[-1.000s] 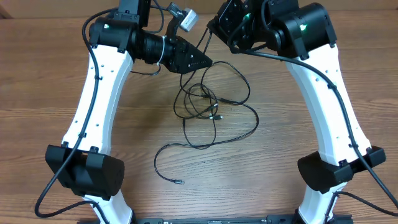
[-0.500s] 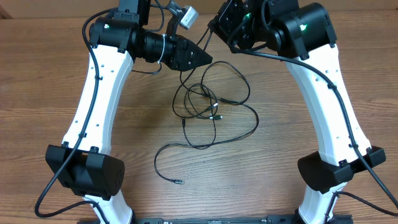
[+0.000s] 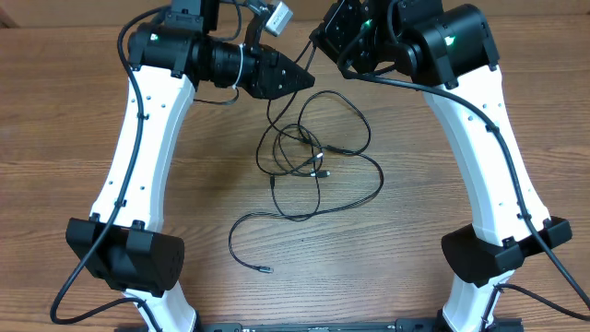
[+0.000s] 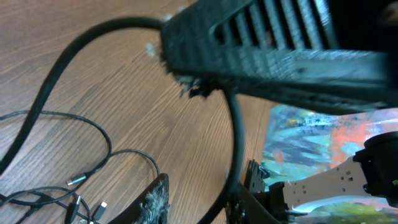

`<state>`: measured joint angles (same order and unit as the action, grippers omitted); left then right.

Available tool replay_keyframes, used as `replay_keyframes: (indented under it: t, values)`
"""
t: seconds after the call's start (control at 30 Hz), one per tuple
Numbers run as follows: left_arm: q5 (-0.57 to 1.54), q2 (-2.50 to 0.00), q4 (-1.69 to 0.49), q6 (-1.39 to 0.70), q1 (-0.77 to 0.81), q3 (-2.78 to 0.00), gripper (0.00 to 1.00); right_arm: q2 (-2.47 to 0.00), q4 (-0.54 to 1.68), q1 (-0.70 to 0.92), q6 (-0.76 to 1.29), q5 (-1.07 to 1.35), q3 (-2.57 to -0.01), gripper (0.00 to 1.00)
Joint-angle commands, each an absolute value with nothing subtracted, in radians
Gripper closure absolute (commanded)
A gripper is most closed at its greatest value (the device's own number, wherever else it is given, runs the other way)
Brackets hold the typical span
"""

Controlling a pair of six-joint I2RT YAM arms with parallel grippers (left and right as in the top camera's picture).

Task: Untangle cables

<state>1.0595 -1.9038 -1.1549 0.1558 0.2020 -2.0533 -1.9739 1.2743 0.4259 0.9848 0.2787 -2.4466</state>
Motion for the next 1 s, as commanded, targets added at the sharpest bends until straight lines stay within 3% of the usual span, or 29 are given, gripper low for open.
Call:
replay_keyframes:
  t: [0.0,0.23,0.43,0.57,0.6,0.63,0.73,0.8,0.97]
  values:
    - [1.074,-1.882,-1.155,0.148,0.195,-2.085,0.71,-1.973,1.270,0.423,0.971,0.263,-2.456,0.96]
    - [1.075,-1.882,-1.155,0.147,0.195,-2.085,0.74,-1.974,1.271,0.423,0.971,0.263,-2.456,0.96]
    - [1.075,-1.882,-1.155,0.129,0.195,-2.085,0.96,-1.973,1.271,0.423,0.971,0.263,-2.456,0.96]
    - [1.074,-1.882,-1.148,0.066,0.194,-2.089,0.96,-1.973,1.278,0.423,0.960,0.228,-2.456,0.96]
    - [1.074,-1.882,-1.148,0.059,0.193,-2.094,0.96,-1.973,1.286,0.423,0.957,0.201,-2.456,0.90]
    - [1.073,-1.882,-1.149,0.046,0.190,-2.103,0.96,-1.973,1.294,0.423,0.946,0.166,-2.456,0.77]
    - [1.020,-1.882,-1.159,-0.004,0.181,-2.159,0.96,-1.973,1.333,0.423,0.875,0.032,-2.456,0.20]
    - [0.974,-1.882,-1.177,-0.037,0.176,-2.215,0.96,-1.973,1.371,0.422,0.861,-0.045,-2.456,0.02]
    - [0.962,-1.882,-1.188,-0.100,0.175,-2.409,0.96,-1.973,1.466,0.385,0.859,-0.226,-2.456,0.00]
